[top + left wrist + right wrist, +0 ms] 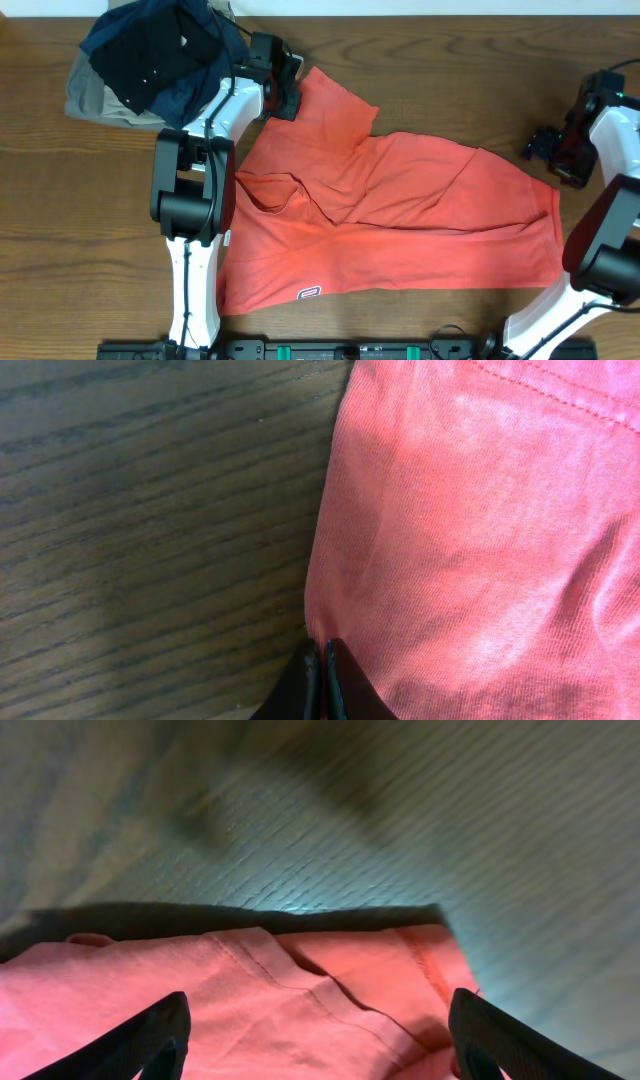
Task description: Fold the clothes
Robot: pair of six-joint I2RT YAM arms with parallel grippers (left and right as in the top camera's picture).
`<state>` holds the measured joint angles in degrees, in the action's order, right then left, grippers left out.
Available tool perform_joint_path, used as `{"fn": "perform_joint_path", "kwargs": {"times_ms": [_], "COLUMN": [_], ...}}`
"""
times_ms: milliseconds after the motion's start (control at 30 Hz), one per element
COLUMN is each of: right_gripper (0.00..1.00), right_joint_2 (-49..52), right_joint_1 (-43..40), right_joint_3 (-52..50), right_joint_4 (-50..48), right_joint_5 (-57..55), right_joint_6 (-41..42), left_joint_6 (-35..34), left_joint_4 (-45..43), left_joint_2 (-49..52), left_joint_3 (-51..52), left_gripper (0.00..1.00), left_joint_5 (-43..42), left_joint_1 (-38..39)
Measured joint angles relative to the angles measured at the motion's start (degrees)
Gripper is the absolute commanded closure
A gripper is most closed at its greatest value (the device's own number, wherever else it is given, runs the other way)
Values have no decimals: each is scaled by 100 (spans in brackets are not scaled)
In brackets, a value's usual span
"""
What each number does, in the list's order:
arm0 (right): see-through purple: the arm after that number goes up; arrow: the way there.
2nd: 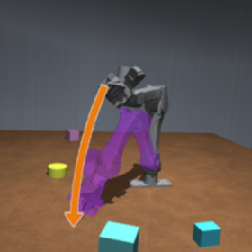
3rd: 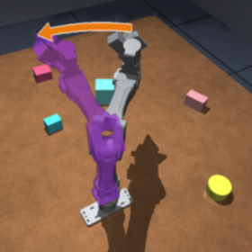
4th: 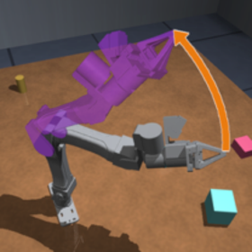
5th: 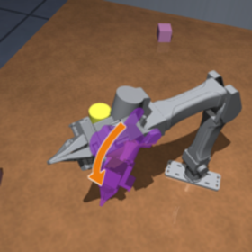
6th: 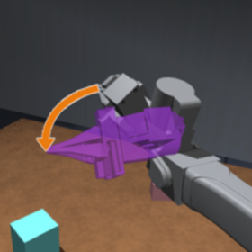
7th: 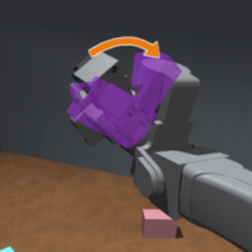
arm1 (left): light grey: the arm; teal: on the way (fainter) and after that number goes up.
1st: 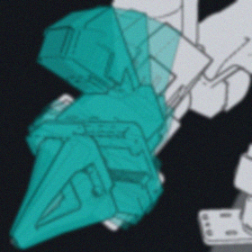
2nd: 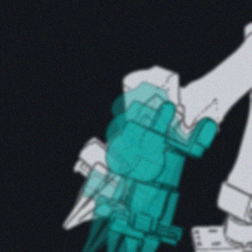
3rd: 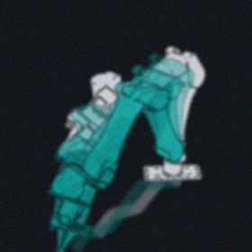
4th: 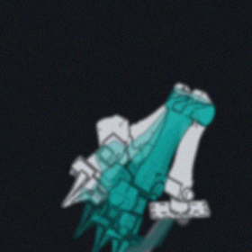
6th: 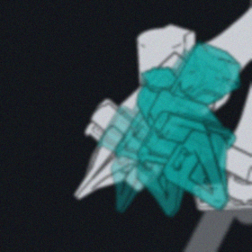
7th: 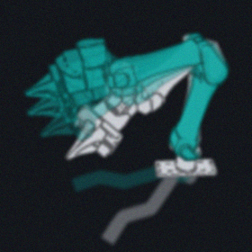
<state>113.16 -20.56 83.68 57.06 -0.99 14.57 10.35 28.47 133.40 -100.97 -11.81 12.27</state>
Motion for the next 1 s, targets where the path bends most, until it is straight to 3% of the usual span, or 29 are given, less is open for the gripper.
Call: {"fn": "perform_joint_path", "kwargs": {"times_ms": [267, 433, 633, 800, 1000], "right_gripper": [27, 43, 37, 39, 57], "right_joint_2": [411, 490, 490, 553, 715], "right_joint_1": [44, 122, 125, 125, 125], "right_joint_3": [4, 7, 7, 7, 7], "right_joint_4": [0, -44, -138, -227, -227], "right_joint_5": [304, 387, 337, 208, 162], "right_joint_6": [-173, -289, -304, -313, -339], "left_joint_6": [0, -28, -90, -116, -144], "left_joint_4": [2, 2, 28, 46, 72], "left_joint_2": [0, 0, 0, 0, 0], "left_joint_3": [0, 0, 0, -2, -11], "left_gripper": [94, 94, 93, 94, 94], "left_joint_5": [0, 0, 0, 0, 0], "left_joint_1": [0, 0, 0, 0, 0]}}
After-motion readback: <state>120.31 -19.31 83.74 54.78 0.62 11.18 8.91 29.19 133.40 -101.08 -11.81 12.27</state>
